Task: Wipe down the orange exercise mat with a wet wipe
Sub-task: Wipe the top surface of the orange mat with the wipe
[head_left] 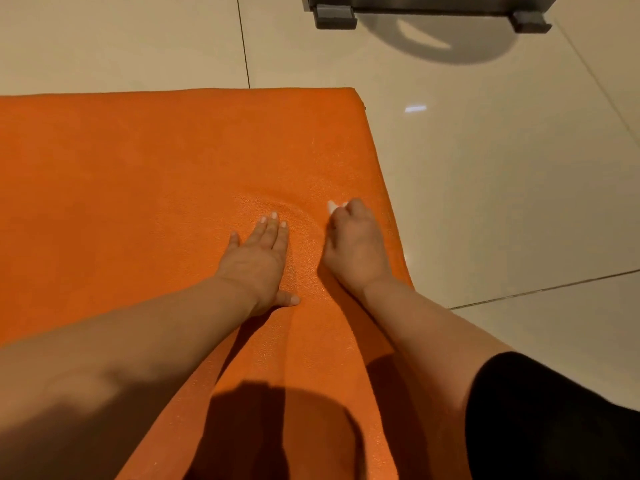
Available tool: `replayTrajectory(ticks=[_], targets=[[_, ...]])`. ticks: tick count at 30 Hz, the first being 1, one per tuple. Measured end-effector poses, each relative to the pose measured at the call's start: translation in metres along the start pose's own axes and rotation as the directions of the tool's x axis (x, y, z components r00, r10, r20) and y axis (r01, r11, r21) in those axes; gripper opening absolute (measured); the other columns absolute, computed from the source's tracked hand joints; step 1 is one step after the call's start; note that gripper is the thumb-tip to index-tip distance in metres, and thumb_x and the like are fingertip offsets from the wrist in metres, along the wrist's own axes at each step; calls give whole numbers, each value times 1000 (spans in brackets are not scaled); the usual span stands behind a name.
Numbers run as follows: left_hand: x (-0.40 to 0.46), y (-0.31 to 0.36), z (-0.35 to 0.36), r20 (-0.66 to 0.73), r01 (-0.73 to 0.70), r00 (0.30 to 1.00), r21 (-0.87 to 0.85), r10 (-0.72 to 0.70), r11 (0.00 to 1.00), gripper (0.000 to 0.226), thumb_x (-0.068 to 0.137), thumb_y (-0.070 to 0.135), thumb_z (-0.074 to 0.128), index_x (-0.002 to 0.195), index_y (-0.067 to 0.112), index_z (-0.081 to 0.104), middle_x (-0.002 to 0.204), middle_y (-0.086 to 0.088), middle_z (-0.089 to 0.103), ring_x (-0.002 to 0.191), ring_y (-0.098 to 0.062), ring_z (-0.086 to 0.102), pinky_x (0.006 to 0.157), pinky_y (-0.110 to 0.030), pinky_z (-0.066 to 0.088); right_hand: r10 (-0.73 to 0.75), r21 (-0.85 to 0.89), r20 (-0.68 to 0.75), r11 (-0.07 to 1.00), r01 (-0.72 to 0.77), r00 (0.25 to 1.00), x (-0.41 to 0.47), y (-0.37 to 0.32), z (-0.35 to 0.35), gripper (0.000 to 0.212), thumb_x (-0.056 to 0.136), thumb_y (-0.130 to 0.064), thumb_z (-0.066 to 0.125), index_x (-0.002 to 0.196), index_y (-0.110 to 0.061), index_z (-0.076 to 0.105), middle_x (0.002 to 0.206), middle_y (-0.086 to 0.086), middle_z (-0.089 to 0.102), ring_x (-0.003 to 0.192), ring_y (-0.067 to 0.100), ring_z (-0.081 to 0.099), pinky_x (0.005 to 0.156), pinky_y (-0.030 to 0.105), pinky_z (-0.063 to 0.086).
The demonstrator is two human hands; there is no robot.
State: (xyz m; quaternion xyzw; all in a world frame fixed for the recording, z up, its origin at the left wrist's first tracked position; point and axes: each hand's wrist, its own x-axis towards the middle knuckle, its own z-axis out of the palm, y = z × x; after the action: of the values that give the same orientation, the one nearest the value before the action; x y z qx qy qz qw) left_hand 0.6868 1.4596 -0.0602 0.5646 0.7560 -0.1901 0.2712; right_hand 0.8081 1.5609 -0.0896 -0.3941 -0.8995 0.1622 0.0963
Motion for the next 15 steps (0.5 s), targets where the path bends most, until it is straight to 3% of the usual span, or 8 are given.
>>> replayTrajectory(ticks=[2,4,6,8,10,13,15], targets=[[-2,-1,2,-15,-2,1000,-27,2,1000,119,81,64,59,148,8,-22,155,-11,-29,147,-24,-17,120,-50,6,-108,-2,69,994,108,992,-7,-5,2,19,85,-2,60,103,1,65,104,14,53,95,31,52,73,30,40],[-5,-1,6,-41,4,999,-55,-7,998,116,82,61,59,149,9,-21,156,-10,-28,147,-23,-17,120,-49,5,53,11,21,998,-54,998,-2,11,-7,16,90,-6,59,105,-3,63,108,12,56,95,28,54,69,23,29],[-8,2,9,-72,7,997,-93,-14,996,111,85,57,59,151,9,-17,157,-10,-24,147,-22,-15,120,-48,5,272,46,-56,962,-270,961,6,33,-18,22,90,-8,59,111,-3,59,114,14,58,97,31,56,70,27,31],[-15,7,14,-126,-19,992,-125,4,992,103,88,51,59,152,10,-10,159,-8,-19,148,-20,-10,121,-45,5,343,3,-61,939,-343,938,6,38,-22,30,87,-4,59,117,-1,57,117,18,54,100,35,55,73,31,35],[-20,12,19,-218,-97,974,-124,69,987,89,93,40,58,154,12,-1,161,-7,-13,149,-19,-4,121,-39,6,273,11,-51,962,-273,961,0,24,-16,28,89,-7,55,116,1,58,118,18,50,100,35,54,75,31,34],[-26,18,29,-329,-207,930,-94,166,974,68,99,17,50,154,15,10,162,-5,-4,149,-17,3,119,-30,2,2,32,10,999,-2,1000,-14,2,-1,20,95,-12,53,107,3,59,108,19,52,92,34,53,69,30,30],[-28,22,35,-355,-225,917,-85,182,971,64,100,6,43,154,15,11,162,-4,0,149,-16,6,117,-28,-1,-11,-11,18,1000,12,1000,-15,8,-3,17,95,-10,52,107,1,57,107,18,52,91,34,53,67,31,28]])
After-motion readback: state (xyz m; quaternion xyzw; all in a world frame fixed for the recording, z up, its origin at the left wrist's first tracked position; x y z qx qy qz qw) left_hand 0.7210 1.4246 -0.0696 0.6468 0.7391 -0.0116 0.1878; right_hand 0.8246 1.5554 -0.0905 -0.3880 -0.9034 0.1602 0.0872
